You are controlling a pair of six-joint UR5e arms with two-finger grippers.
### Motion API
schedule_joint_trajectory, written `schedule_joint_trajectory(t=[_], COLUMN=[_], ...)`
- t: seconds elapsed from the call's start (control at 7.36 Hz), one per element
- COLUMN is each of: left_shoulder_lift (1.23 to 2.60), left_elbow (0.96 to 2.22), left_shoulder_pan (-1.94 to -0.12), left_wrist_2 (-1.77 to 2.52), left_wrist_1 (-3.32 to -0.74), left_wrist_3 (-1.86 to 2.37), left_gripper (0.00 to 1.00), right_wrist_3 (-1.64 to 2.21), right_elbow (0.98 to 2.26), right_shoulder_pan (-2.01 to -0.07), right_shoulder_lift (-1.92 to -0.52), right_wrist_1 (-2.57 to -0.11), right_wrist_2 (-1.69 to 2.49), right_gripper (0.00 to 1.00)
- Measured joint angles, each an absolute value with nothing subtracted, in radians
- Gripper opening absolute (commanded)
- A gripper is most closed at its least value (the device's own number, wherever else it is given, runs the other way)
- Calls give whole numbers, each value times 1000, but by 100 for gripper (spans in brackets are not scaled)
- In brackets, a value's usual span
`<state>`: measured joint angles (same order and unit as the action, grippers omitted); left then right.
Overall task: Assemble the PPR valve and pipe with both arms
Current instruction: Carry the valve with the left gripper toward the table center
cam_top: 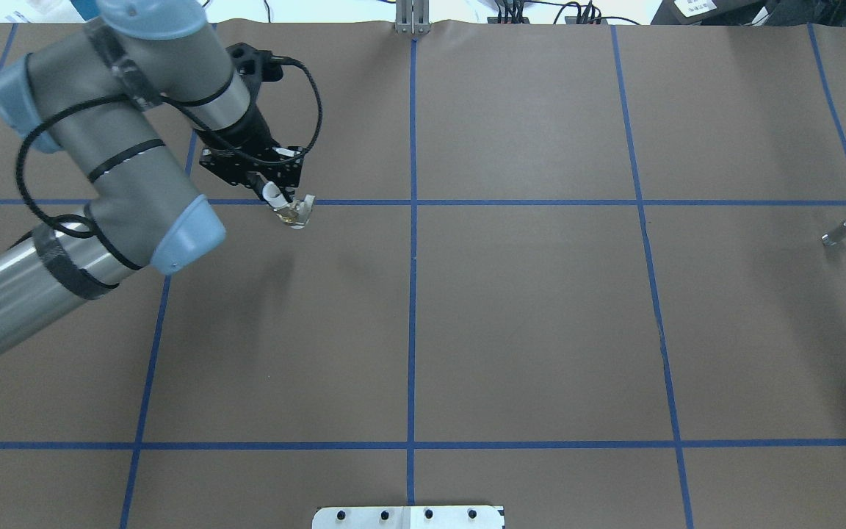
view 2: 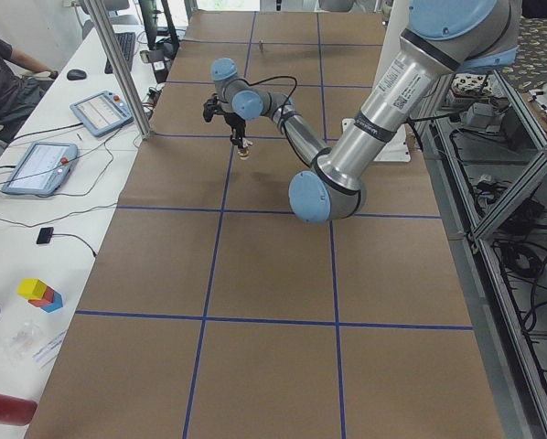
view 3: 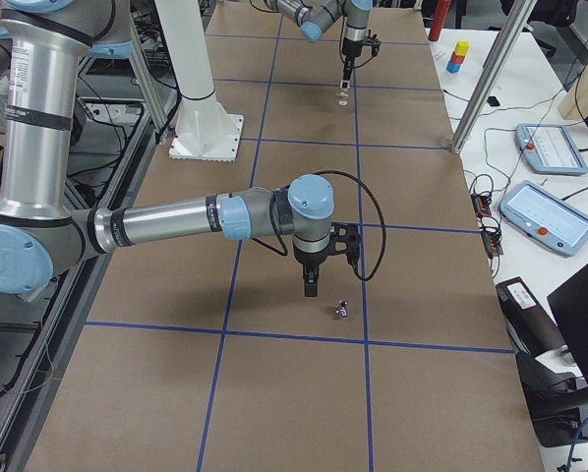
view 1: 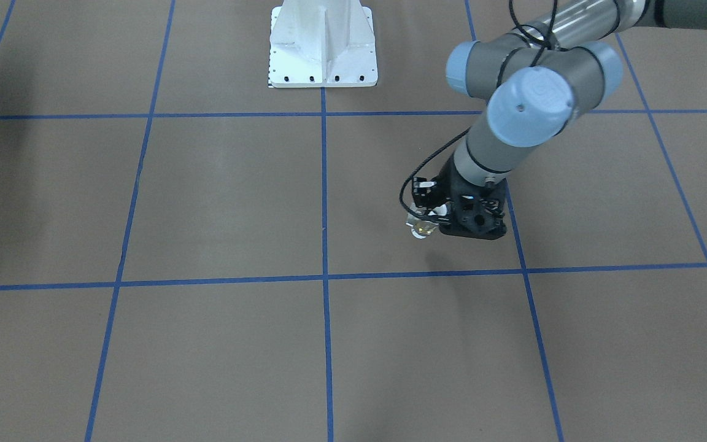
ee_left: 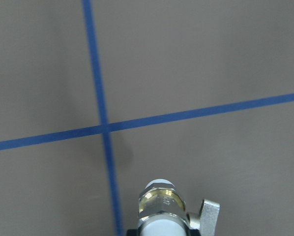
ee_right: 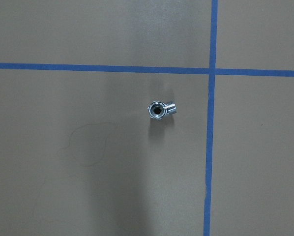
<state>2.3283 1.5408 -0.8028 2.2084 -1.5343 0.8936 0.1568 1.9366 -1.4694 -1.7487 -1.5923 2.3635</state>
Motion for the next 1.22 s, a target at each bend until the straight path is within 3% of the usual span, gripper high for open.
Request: schedule_joint_trajectory(t=[0.27, 0.54, 1.22], left_shoulder_lift=[2507, 2589, 2626], left_elbow=[1376, 1289, 1239], left_shoulder_pan=[-742, -694, -648], left_wrist_2=[2148, 2100, 2066], left_wrist_1=[-1538, -1543, -1534], left_wrist_3=[985, 1025, 1043], left_gripper=[0, 0, 0], right_wrist_3=[157, 156, 157], right_elbow=[1936, 1937, 1937], right_shoulder_pan=[-1466, -1465, -1464], right_shoulder_lift=[-1749, -1749, -1749], right_wrist_1=[-1592, -1592, -1592], right_wrist_2=[2363, 2363, 2364], right_gripper=[100, 100, 100])
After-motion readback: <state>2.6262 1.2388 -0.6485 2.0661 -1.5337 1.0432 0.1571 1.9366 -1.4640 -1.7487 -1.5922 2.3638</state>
